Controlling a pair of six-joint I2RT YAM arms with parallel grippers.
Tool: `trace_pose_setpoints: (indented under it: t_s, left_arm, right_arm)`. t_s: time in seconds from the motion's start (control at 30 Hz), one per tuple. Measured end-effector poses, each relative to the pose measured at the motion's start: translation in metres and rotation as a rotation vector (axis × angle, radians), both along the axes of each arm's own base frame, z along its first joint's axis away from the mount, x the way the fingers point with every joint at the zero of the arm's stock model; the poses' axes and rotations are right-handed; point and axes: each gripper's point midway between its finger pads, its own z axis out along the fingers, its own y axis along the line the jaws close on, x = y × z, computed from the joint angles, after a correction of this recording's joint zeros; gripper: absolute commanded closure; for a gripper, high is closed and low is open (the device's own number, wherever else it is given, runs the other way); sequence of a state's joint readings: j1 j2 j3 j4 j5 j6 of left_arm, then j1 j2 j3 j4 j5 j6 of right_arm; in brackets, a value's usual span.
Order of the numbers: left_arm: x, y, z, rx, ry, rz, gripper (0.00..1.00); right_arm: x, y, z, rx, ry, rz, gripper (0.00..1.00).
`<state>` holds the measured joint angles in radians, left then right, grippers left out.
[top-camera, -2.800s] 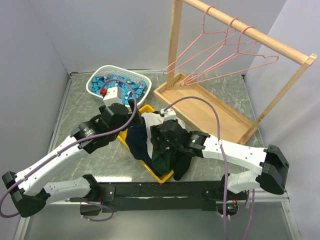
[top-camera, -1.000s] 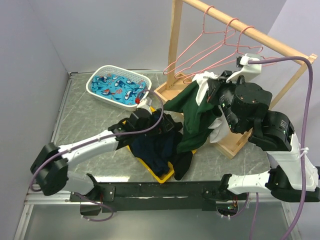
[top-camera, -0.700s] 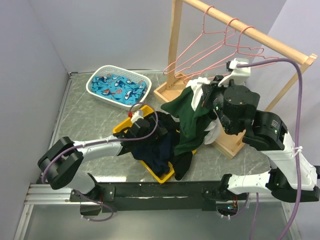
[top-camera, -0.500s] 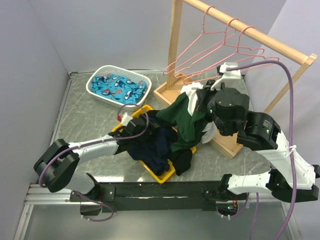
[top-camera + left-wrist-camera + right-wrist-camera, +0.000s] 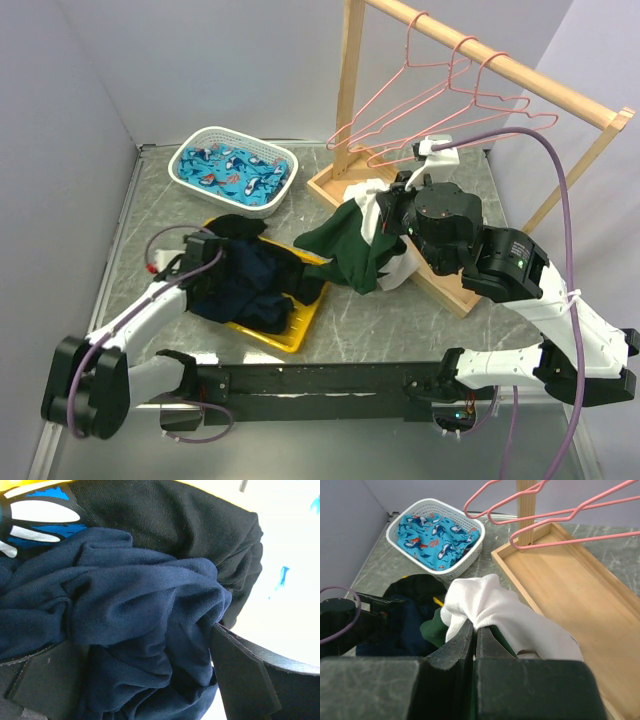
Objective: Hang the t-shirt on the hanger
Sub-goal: Move the bin to the corner of the board.
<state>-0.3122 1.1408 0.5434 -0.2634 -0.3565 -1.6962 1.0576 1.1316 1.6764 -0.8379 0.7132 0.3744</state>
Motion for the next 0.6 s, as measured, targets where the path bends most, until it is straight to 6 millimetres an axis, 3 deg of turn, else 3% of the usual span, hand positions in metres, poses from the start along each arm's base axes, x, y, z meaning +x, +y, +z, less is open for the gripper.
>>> trace_pose_setpoints:
  t_s: [0.4, 0.5, 0.6]
  left_arm:
    - [-0.046, 0.145, -0.004, 0.138, 0.096, 0.392, 0.04]
    - [-0.054, 0.173, -0.006, 0.174, 0.135, 0.444, 0.04]
    - [-0.054, 0.187, -0.005, 0.202, 0.171, 0.432, 0.04]
  right_arm:
    - [-0.004, 0.012, -0.005, 0.010, 0.020, 0.059, 1.00]
    - [-0.005, 0.014, -0.006, 0.009, 0.024, 0.068, 1.00]
    - [-0.005, 0.015, -0.007, 0.011, 0.028, 0.075, 1.00]
